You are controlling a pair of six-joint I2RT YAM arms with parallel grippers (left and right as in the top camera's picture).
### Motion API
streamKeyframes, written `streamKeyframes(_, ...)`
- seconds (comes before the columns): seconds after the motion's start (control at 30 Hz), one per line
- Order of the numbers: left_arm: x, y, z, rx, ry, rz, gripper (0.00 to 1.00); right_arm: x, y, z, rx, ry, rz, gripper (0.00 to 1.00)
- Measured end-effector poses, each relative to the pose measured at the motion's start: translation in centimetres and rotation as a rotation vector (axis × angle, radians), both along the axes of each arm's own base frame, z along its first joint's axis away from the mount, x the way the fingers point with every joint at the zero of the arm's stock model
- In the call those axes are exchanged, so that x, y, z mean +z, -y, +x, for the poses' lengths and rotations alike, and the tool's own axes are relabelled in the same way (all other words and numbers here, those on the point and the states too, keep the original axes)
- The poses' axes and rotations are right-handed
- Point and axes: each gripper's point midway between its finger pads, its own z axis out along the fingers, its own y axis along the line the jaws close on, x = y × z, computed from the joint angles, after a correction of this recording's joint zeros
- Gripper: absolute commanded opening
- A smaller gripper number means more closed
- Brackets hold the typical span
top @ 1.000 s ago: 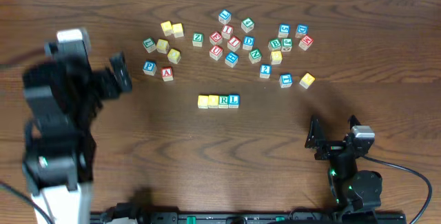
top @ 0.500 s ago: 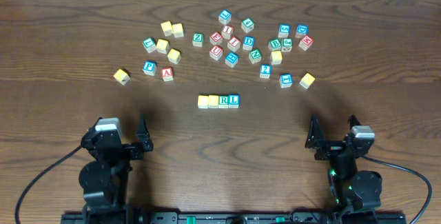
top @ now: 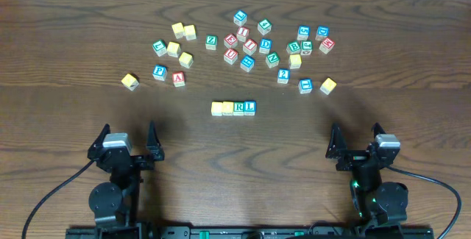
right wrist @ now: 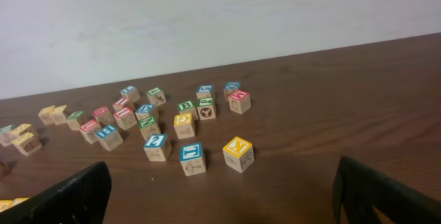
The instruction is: Spell out CORL
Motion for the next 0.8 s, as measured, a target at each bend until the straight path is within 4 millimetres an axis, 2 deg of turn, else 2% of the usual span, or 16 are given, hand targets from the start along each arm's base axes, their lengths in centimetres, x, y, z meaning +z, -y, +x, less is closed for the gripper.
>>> streamKeyframes(0.17,-1.6,0.0,0.3,0.001,-0.016,-0.002,1.00,0.0,0.0,0.0,0.000,0.000,0.000,0.99)
streamKeyframes(0.3,-2.0,-0.2,0.2,0.009,-0.033,0.001,1.00,0.0,0.0,0.0,0.000,0.001,0.000,0.99)
streamKeyframes(0.8,-2.0,-0.4,0.2,0.022,-0.036,0.005,0.99,0.0,0.0,0.0,0.000,0.001,0.000,0.99)
